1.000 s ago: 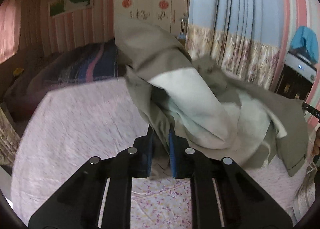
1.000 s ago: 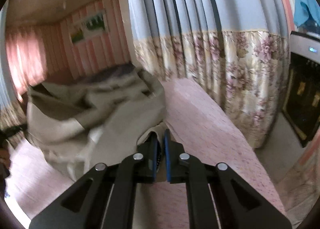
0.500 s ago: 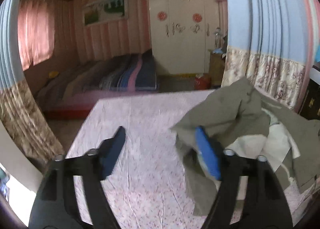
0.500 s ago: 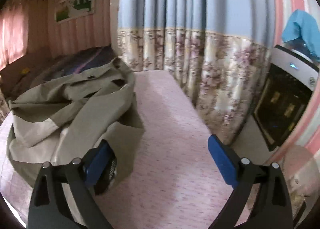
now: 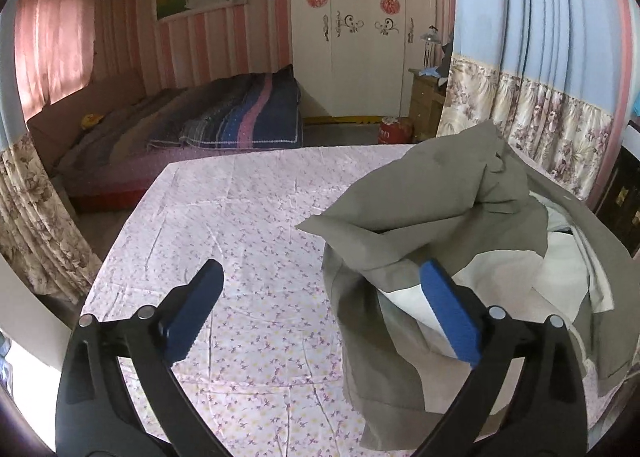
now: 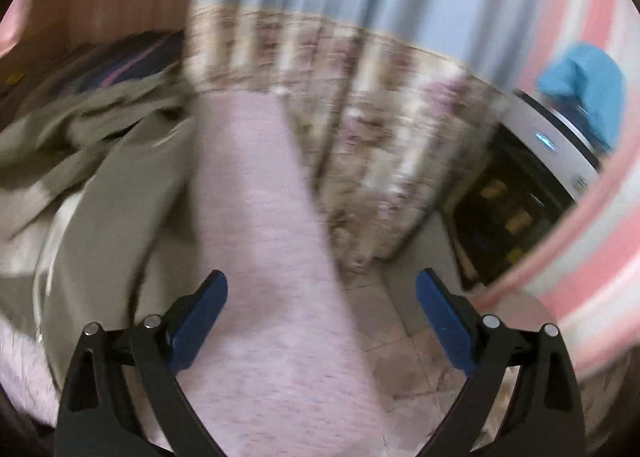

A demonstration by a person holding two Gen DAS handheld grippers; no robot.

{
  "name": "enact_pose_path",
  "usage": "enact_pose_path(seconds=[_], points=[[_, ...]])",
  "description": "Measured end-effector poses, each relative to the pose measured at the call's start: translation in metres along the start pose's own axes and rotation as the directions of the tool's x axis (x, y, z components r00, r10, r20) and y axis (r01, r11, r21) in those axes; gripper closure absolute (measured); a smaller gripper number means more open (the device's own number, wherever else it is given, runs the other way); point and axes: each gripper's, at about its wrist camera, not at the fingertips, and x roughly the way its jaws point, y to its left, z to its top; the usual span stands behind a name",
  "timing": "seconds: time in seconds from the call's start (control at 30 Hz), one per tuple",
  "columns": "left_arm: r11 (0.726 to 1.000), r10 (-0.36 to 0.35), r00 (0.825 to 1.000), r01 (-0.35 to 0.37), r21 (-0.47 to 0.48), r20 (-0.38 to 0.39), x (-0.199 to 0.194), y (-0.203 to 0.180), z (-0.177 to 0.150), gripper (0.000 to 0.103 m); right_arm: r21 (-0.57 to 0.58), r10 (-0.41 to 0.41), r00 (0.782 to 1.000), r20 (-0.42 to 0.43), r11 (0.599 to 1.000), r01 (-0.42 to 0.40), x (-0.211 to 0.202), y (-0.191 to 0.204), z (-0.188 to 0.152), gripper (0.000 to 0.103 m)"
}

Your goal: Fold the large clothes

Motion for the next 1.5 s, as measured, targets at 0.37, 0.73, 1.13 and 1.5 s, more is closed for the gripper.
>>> enact_pose_path(seconds=[0.37,0.73,1.13,1.5], points=[[1.0,-0.016,0.998,0.016,0.011,-0.063,0.041,-0.025,0.005,0.003,0.072,0.299,0.938,0.177,0.946,-0.316,0.022,0.052,0.048,0.004],[0.996,-0.053,0.975,0.067,0.057,-0.218,0.153,-0.038,0.018,0.003,-0.03,0.52,0.847,-0.111,0.85,-0.526,0.199,0.174,0.133,0.002],[0.991,-0.135,0.991,0.135,-0.009,-0.003,0.141,0.013,0.108,0.092,-0.115,0.631,0.776,0.011,0.772,-0.626,0.177,0.217,0.193,0.1],[0.998,0.063,0.997,-0.062,-0.022,0.055,0.198,0.063,0.22,0.076,-0.165,0.479,0.865,0.147,0.874,-0.456,0.18,0.226,0.294,0.094]])
